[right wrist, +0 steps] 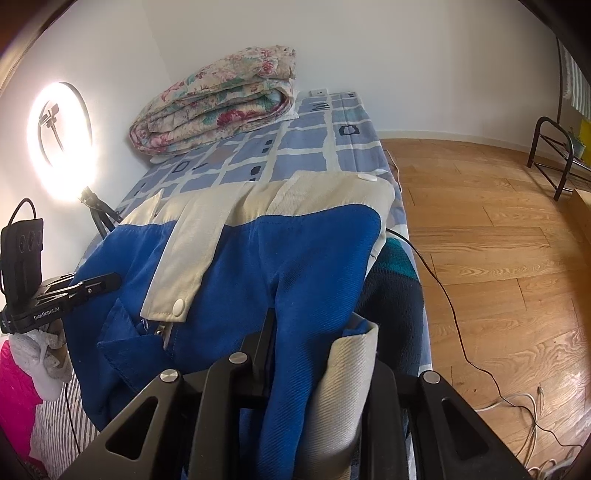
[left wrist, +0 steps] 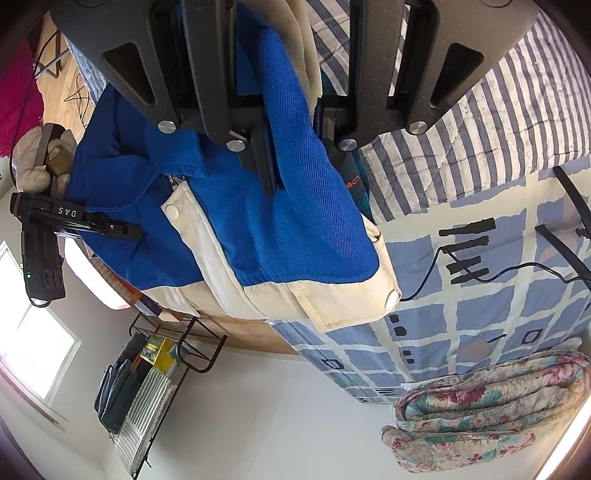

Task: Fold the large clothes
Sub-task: 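Lift the folded jacket with both grippers and carry it toward the quilts, then lower the folded jacket onto the mattress and open both grippers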

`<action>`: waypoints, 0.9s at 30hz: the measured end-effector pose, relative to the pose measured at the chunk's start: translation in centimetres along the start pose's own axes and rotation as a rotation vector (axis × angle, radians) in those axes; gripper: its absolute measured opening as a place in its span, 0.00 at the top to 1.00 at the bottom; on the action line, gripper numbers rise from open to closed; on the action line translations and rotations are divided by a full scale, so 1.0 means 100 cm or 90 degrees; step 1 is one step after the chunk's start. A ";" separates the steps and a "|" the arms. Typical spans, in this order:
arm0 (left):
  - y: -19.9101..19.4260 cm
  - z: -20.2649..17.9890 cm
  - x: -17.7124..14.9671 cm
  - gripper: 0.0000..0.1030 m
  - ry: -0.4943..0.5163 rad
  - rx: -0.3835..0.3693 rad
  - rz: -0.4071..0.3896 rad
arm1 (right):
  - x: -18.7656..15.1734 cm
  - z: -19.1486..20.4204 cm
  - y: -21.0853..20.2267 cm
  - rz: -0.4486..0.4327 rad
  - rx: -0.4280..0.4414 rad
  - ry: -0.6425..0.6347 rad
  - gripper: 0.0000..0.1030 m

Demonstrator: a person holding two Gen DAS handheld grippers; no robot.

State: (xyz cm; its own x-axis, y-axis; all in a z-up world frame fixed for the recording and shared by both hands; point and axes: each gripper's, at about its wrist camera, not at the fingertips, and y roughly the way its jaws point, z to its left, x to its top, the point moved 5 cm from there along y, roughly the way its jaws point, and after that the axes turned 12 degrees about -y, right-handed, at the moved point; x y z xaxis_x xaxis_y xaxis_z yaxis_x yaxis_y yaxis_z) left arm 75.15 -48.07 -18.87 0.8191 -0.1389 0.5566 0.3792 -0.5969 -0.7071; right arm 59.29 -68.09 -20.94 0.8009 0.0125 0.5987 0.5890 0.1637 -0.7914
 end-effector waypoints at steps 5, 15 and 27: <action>0.000 0.007 -0.002 0.71 0.002 0.013 0.002 | 0.000 0.004 0.001 0.008 -0.024 -0.003 0.67; -0.019 0.015 -0.010 0.58 0.004 0.041 -0.014 | -0.011 -0.004 -0.019 0.008 -0.091 0.028 0.52; -0.075 0.004 -0.033 0.58 0.025 0.045 -0.040 | -0.031 0.003 -0.071 -0.009 -0.132 0.070 0.52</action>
State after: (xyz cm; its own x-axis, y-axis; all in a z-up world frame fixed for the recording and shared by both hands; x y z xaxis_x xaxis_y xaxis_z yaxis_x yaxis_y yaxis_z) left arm 69.76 -42.84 -15.56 0.7756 -0.1341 0.6169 0.4606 -0.5481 -0.6982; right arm 52.59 -69.02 -17.16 0.7925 -0.0983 0.6018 0.6008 -0.0434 -0.7982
